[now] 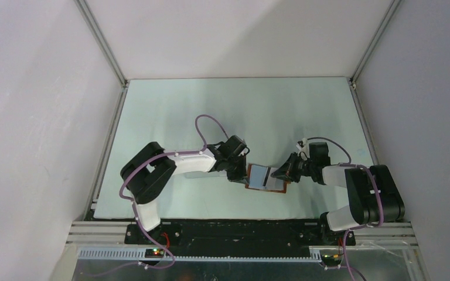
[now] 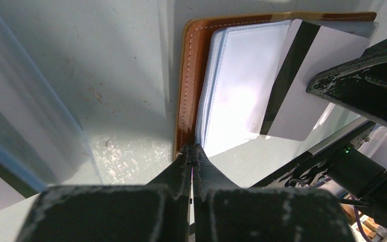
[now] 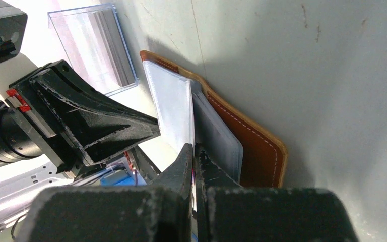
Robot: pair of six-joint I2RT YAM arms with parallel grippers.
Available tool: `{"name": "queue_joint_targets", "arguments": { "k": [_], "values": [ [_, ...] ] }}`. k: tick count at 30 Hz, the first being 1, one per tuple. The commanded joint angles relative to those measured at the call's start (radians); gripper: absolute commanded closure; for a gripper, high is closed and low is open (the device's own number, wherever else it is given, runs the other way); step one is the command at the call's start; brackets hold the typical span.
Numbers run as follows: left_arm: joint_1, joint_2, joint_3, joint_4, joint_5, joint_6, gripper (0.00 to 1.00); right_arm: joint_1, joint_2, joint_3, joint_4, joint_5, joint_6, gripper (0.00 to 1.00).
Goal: Put the credit cards into the card holder
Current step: Insert the credit card into the card holder.
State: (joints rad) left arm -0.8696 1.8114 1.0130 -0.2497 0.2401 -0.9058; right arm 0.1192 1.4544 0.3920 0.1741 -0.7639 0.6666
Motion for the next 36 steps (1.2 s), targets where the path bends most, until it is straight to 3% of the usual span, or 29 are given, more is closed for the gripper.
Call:
{"name": "queue_joint_targets", "arguments": {
  "k": [1,18,36],
  "values": [
    [0.001,0.052,0.010,0.008,0.002,0.026,1.00,0.021,0.004,-0.011,0.053,0.015,0.030,1.00],
    [-0.001,0.071,0.017,-0.001,0.010,0.043,1.00,0.046,0.032,-0.006,-0.002,-0.045,0.016,1.00],
    [-0.002,0.086,0.044,-0.055,-0.009,0.078,1.00,0.099,0.188,0.140,-0.135,-0.060,-0.079,1.00]
  ]
}}
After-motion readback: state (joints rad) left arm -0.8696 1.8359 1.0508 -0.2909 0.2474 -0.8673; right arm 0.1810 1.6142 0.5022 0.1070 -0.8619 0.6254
